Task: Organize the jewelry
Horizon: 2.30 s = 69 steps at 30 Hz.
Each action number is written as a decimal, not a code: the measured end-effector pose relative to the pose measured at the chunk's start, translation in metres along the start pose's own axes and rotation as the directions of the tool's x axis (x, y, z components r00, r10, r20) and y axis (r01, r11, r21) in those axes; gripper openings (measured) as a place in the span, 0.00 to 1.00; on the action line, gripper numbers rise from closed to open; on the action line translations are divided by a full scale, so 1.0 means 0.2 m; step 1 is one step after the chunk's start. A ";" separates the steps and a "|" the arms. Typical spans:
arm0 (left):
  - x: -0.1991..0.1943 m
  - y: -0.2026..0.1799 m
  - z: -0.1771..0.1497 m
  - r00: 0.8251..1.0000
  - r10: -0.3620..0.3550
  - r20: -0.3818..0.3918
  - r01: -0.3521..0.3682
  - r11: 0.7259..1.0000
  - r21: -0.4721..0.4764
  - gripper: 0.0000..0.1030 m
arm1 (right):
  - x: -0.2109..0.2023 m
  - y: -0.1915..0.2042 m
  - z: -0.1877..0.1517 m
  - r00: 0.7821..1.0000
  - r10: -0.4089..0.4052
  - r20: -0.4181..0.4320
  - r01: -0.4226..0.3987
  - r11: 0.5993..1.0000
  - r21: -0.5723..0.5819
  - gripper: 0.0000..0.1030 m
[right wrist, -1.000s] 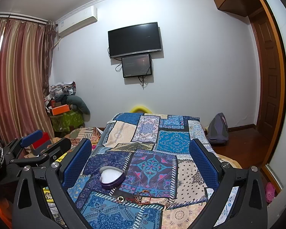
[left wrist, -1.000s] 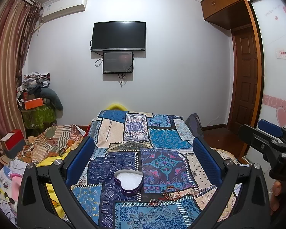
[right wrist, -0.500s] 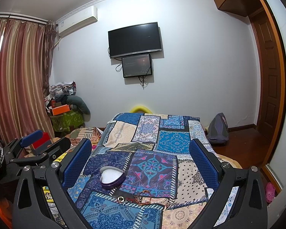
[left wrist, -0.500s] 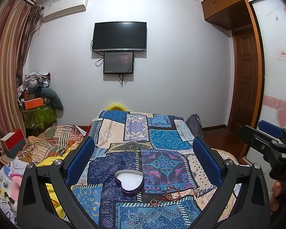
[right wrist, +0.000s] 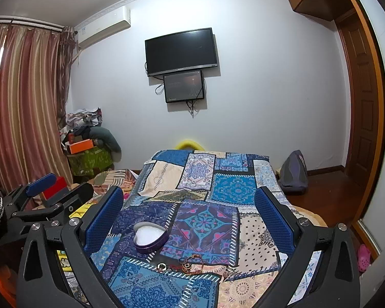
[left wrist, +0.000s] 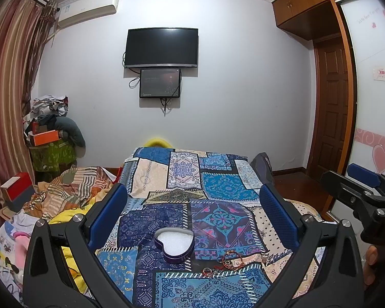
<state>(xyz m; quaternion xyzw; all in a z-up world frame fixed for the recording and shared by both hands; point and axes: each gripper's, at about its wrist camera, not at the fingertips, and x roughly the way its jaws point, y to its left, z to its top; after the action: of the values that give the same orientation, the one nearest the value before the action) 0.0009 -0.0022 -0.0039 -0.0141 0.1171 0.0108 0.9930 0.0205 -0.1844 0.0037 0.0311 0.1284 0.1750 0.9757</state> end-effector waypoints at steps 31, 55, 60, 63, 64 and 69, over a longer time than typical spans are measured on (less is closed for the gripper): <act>0.77 0.15 -0.59 0.842 -0.036 -0.538 0.029 0.999 -0.022 0.88 | 0.48 -0.31 -0.41 0.902 -0.034 -0.431 0.035 0.999 -0.006 0.98; 0.91 -0.05 -0.87 0.705 -0.189 -0.683 0.252 0.968 -0.007 0.41 | 0.72 -0.25 -0.68 0.756 0.168 -0.633 -0.177 0.983 0.050 0.55; 0.93 -0.05 -0.88 0.709 -0.200 -0.677 0.257 0.966 -0.016 0.35 | 0.74 -0.23 -0.71 0.738 0.186 -0.649 -0.196 0.979 0.057 0.51; 0.93 -0.05 -0.88 0.709 -0.204 -0.675 0.261 0.965 -0.017 0.32 | 0.77 -0.23 -0.73 0.724 0.199 -0.660 -0.206 0.976 0.068 0.49; 0.93 -0.05 -0.88 0.709 -0.206 -0.675 0.265 0.964 -0.015 0.31 | 0.78 -0.23 -0.74 0.720 0.200 -0.664 -0.207 0.976 0.069 0.48; 0.91 -0.05 -0.89 0.721 -0.188 -0.667 0.267 0.964 0.018 0.19 | 0.79 -0.22 -0.74 0.715 0.204 -0.669 -0.207 0.975 0.077 0.48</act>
<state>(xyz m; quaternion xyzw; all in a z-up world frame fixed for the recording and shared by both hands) 0.1360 -0.0149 -0.2191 0.0248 0.4576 -0.1235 0.8802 0.1394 -0.1684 -0.1826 -0.0219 0.4671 0.2817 0.8378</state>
